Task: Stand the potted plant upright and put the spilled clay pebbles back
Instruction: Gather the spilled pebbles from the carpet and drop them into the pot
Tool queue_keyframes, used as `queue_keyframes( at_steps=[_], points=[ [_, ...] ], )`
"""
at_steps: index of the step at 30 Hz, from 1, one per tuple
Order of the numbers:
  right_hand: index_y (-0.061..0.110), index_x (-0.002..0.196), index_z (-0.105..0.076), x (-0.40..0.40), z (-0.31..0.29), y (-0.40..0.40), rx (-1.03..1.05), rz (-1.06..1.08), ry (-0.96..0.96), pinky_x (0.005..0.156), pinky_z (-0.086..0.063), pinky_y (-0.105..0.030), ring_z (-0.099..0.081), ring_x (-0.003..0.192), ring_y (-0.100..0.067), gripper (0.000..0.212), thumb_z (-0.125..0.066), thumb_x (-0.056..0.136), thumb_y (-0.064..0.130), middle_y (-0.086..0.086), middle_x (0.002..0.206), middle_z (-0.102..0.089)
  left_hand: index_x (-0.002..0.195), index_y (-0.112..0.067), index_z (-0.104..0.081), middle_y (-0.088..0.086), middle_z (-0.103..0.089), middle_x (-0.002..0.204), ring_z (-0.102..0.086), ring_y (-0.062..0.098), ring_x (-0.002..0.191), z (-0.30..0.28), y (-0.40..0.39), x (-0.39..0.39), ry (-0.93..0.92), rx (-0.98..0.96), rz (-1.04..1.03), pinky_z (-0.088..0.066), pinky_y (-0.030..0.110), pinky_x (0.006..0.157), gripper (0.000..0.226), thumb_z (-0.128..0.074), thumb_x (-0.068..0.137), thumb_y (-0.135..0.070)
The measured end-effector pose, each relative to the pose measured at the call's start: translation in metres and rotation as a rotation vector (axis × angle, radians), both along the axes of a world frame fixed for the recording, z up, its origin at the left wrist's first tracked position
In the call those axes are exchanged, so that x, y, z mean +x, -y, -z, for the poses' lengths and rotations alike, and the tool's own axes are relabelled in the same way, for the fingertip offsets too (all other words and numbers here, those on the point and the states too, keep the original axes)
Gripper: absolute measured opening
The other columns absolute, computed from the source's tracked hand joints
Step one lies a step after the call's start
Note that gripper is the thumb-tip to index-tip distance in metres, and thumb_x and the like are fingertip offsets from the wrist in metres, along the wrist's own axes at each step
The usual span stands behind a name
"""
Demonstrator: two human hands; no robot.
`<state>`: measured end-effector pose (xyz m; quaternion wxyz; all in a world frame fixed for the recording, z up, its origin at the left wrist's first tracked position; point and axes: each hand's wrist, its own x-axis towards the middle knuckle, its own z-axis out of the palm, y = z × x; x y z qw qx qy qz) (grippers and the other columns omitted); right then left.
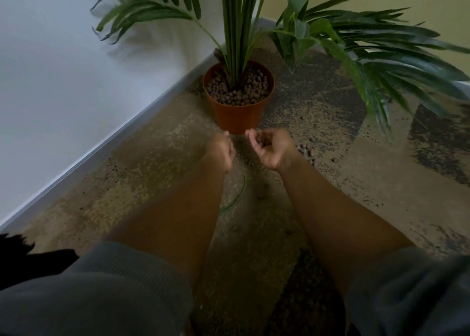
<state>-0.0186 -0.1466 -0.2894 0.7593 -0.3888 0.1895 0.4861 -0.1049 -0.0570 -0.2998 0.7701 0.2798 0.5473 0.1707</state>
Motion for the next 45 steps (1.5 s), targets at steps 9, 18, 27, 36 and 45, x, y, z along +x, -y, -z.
queue_keyframes(
  at_steps=[9, 18, 27, 36, 45],
  points=[
    [-0.003, 0.104, -0.055, 0.020, -0.072, -0.044, 0.062, 0.100, 0.178, 0.105, -0.047, -0.044, -0.054, 0.118, -0.031, 0.023, -0.034, 0.097, 0.006, -0.017, 0.101, -0.053, 0.136, -0.003, -0.051, 0.013, -0.062, 0.107, -0.060, 0.016, 0.082, -0.083, -0.036, 0.032, 0.414, 0.002, -0.206, -0.054, 0.024, 0.086, 0.045, -0.029, 0.103, -0.024],
    [-0.017, 0.140, -0.033, 0.034, -0.080, -0.054, 0.080, -0.029, 0.313, 0.116, -0.031, -0.049, -0.031, 0.141, -0.043, 0.046, -0.035, 0.096, -0.006, -0.033, 0.150, -0.032, 0.149, 0.006, -0.024, 0.028, -0.035, 0.150, -0.037, 0.040, 0.138, -0.101, -0.050, 0.034, 0.679, -0.057, -0.060, -0.028, 0.052, 0.115, 0.049, -0.020, 0.106, -0.018],
    [-0.010, 0.127, -0.048, 0.018, -0.061, -0.043, 0.126, -0.018, 0.174, 0.086, -0.059, -0.037, -0.061, 0.113, -0.039, 0.036, -0.037, 0.094, -0.005, -0.029, 0.118, -0.057, 0.138, 0.000, -0.047, 0.016, -0.058, 0.133, -0.062, 0.022, 0.115, -0.062, -0.038, 0.015, 0.405, 0.105, -0.212, -0.054, 0.023, 0.086, 0.045, -0.025, 0.106, -0.022],
    [0.015, 0.074, -0.057, 0.000, 0.023, -0.002, -0.861, -1.001, 1.175, 0.063, -0.044, -0.028, -0.052, 0.069, -0.018, 0.020, -0.051, 0.093, 0.017, -0.007, 0.081, -0.056, 0.135, -0.007, -0.053, 0.014, -0.059, 0.128, -0.060, 0.030, 0.113, 0.037, -0.025, -0.013, -0.418, 0.436, 0.456, -0.049, 0.036, 0.099, 0.038, -0.047, 0.099, -0.018],
    [0.012, 0.088, -0.066, -0.016, 0.059, 0.037, -1.069, -1.556, 1.527, 0.061, -0.042, -0.022, -0.057, 0.088, -0.020, 0.021, -0.061, 0.090, 0.033, -0.008, 0.101, -0.065, 0.127, -0.016, -0.062, 0.010, -0.058, 0.132, -0.057, 0.028, 0.117, 0.067, -0.013, -0.022, -0.717, 0.883, 0.843, -0.049, 0.034, 0.096, 0.037, -0.060, 0.090, -0.010]
  ],
)
